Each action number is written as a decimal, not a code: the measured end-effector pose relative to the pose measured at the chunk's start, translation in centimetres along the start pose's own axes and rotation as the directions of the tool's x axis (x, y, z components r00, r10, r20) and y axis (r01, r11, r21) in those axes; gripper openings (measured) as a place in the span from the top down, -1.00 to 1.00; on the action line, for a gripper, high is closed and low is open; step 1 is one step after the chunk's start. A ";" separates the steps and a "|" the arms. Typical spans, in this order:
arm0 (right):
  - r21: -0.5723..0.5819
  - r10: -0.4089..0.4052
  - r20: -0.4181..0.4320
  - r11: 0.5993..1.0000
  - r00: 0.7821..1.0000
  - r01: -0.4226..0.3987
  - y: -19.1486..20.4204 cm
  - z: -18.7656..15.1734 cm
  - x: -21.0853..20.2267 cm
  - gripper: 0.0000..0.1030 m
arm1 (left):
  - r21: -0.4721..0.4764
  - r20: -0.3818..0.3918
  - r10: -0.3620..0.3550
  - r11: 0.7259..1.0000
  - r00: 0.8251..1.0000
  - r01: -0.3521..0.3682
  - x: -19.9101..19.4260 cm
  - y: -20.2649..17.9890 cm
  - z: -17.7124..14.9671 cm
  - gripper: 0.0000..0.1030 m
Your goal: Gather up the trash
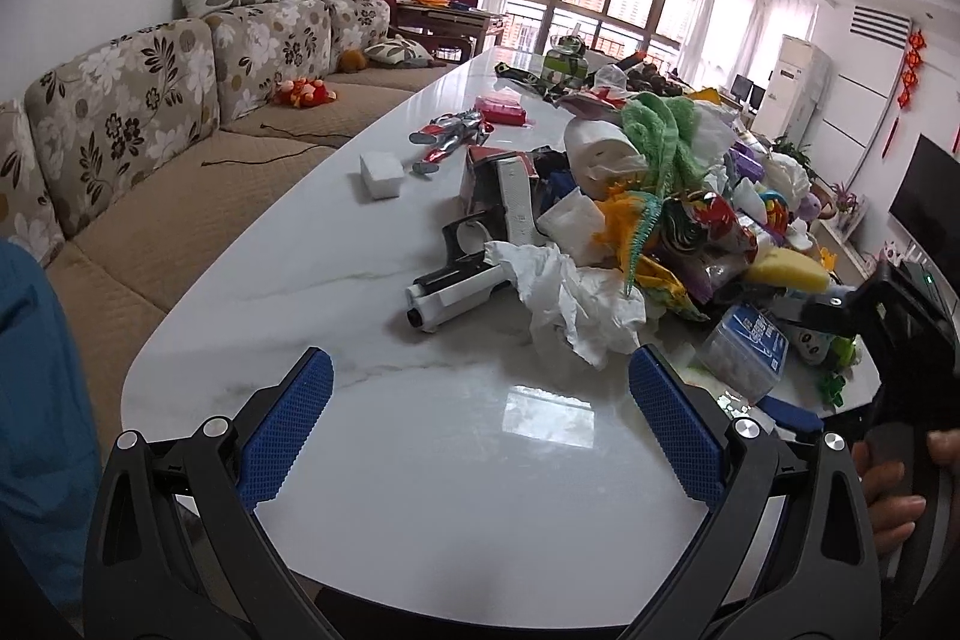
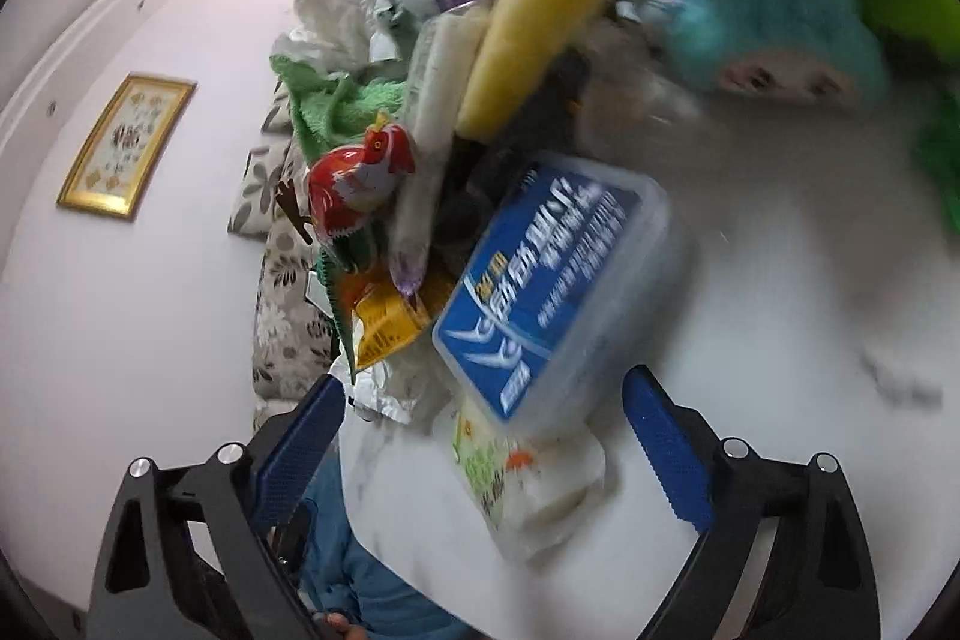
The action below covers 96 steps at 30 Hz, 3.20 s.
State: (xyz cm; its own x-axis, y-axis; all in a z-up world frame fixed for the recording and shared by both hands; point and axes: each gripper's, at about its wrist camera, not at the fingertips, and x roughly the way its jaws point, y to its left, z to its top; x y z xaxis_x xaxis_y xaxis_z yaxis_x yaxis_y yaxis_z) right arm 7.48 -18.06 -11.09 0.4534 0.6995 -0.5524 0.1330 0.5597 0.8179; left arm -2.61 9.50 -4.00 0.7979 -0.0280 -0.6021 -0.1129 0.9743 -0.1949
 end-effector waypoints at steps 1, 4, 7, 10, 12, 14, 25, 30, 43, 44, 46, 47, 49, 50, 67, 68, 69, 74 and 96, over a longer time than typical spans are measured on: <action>-0.005 -0.009 0.011 1.000 1.000 0.009 0.2 0.2 0.0 -0.89 | 0.000 0.012 -0.006 1.000 1.000 0.006 -0.1 0.1 0.0 -0.87; 0.022 -0.045 0.041 0.999 0.998 0.045 0.3 1.5 0.8 -0.92 | 0.000 0.000 -0.009 1.000 1.000 0.009 0.3 -0.1 -0.1 -0.87; -0.029 -0.078 0.055 0.996 0.995 0.080 1.4 1.7 2.1 -0.92 | 0.008 -0.006 -0.020 1.000 1.000 0.020 0.4 -0.5 -0.2 -0.87; -0.233 -0.292 0.083 0.924 0.953 0.303 3.2 1.0 3.1 -0.90 | 0.047 -0.002 -0.008 0.999 1.000 0.008 0.0 -1.1 -0.4 -0.87; -0.282 -0.436 0.153 0.841 0.887 0.462 3.9 0.7 3.4 -0.90 | 0.064 0.004 -0.006 0.998 1.000 0.006 -0.2 -1.3 -0.7 -0.87; -0.306 -0.516 0.206 0.773 0.831 0.556 4.4 0.9 4.3 -0.92 | 0.063 0.005 -0.012 0.998 1.000 0.012 -0.1 -1.3 -0.9 -0.87; -0.432 -0.606 0.275 0.616 0.746 0.659 5.0 0.4 4.7 -0.77 | 0.054 -0.006 -0.054 0.997 0.999 0.054 0.4 -1.0 -0.5 -0.87; -0.467 -0.481 0.296 0.681 0.825 0.565 3.7 -1.0 -2.2 -0.46 | 0.088 -0.032 -0.082 0.993 0.996 0.084 1.0 -3.2 -0.7 -0.87; -0.499 -0.342 0.291 0.742 0.893 0.447 -2.1 0.1 -10.4 -0.25 | -0.123 -0.216 0.080 0.986 0.973 -0.109 6.5 -14.5 -3.9 -0.87; -0.500 -0.336 0.300 0.742 0.893 0.447 -2.4 0.2 -11.1 -0.25 | -0.136 -0.215 0.125 0.978 0.969 -0.156 7.0 -15.1 -4.0 -0.87; -0.513 -0.340 0.294 0.732 0.893 0.448 -2.3 0.5 -10.3 -0.25 | -0.115 -0.214 0.231 0.959 0.949 -0.259 8.0 -16.2 -4.2 -0.87; -0.521 -0.340 0.284 0.730 0.897 0.442 -2.4 0.6 -10.4 -0.25 | -0.060 -0.212 0.294 0.948 0.932 -0.313 8.9 -17.2 -4.4 -0.87; -0.543 -0.376 0.242 0.712 0.894 0.446 -3.3 0.7 -9.7 -0.24 | 0.006 -0.215 0.254 0.966 0.943 -0.259 9.4 -18.4 -4.2 -0.80; -0.556 -0.393 0.232 0.697 0.890 0.452 -3.8 0.5 -9.2 -0.23 | 0.027 -0.202 0.249 0.968 0.947 -0.249 9.3 -18.5 -4.2 -0.40; -0.588 -0.278 0.297 0.701 0.913 0.405 -2.0 -1.7 -10.2 -0.20 | 0.137 0.090 -0.203 0.972 0.975 0.190 -1.0 -11.5 -3.3 0.12; -0.570 -0.242 0.286 0.734 0.927 0.368 -1.6 -1.7 -10.9 -0.20 | 0.148 0.108 -0.213 0.969 0.971 0.197 -1.8 -11.5 -2.9 0.12; -0.567 -0.222 0.287 0.744 0.932 0.352 -1.0 -2.2 -11.6 -0.20 | 0.162 0.124 -0.219 0.967 0.968 0.198 -2.7 -11.5 -2.6 0.12; -0.669 -0.172 0.260 0.678 0.950 0.306 0.9 -8.4 -15.4 -0.20 | 0.335 0.144 -0.293 0.913 0.945 0.232 -9.2 -11.0 -5.3 0.11; -0.713 -0.465 -0.141 0.660 0.874 0.236 -11.4 -16.9 -3.4 -0.48 | 0.346 -0.439 -0.174 0.873 0.881 0.345 0.5 -3.9 -19.9 -0.50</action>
State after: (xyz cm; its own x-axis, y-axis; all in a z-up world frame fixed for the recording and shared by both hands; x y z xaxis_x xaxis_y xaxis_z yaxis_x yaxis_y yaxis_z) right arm -10.52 -19.30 -21.28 0.2101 0.4136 -0.8859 -0.4337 0.8515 0.2947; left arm -13.53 1.20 -18.96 0.4627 -0.2921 -0.8370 0.3813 0.9179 -0.1096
